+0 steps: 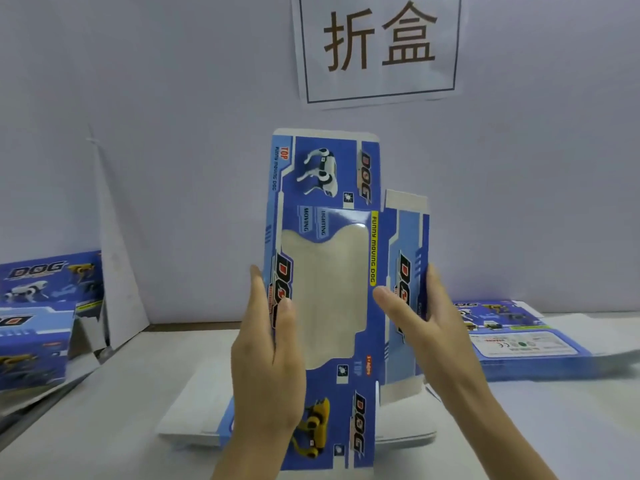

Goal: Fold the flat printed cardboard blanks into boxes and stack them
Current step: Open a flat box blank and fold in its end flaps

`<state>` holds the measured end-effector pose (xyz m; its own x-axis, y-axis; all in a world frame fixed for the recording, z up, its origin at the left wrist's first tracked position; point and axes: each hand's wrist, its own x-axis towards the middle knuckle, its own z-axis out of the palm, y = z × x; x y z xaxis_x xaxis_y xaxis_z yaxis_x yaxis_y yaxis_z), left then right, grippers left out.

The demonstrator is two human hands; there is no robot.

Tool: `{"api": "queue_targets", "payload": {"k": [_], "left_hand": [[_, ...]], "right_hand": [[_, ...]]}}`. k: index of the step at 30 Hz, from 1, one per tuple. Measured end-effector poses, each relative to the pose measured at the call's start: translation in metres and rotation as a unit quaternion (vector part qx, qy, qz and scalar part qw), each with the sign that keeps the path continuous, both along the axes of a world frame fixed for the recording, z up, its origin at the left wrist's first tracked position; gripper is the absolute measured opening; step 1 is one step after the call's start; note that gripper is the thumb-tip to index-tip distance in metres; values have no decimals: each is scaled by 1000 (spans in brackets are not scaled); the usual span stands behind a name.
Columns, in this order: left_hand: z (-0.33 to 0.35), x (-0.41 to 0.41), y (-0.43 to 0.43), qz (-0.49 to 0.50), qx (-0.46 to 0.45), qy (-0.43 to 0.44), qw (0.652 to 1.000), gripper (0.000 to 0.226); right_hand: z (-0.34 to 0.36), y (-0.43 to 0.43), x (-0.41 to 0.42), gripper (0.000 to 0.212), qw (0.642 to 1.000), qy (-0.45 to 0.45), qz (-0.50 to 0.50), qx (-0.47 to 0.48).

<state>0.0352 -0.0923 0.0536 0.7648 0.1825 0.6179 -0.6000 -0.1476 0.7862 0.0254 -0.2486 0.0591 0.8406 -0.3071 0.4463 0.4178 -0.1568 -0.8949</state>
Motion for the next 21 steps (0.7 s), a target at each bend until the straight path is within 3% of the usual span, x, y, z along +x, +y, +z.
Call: {"api": "queue_targets", "payload": {"k": [2,5,7,9,11,13,17,21], "left_hand": [[-5,-3,-7,-9,16,8,1000,59],[-8,-3,-10,-51,41,57,996,63],[-4,7,2,-91,20,63,994,63],[3,14,23,-153,1,63,986,65],[7,15,37,-235,-18,135,962,79],[5,17,43,-251,-16,188,950,86],[0,24,47,-178,-61,170,967,58],[0,23,46,-242,-68,183,950,57]], "right_hand": [[-2,7,-2,78,997,3,71,21],[-4,15,-6,33,984,27,165,55],[-1,9,-7,12,981,40,165,91],[3,-4,-7,16,980,44,157,112],[7,-11,-8,23,980,53,168,96],[7,-16,-8,23,979,56,180,80],[3,-19,-8,17,973,73,192,107],[7,-25,-9,40,984,60,155,71]]}}
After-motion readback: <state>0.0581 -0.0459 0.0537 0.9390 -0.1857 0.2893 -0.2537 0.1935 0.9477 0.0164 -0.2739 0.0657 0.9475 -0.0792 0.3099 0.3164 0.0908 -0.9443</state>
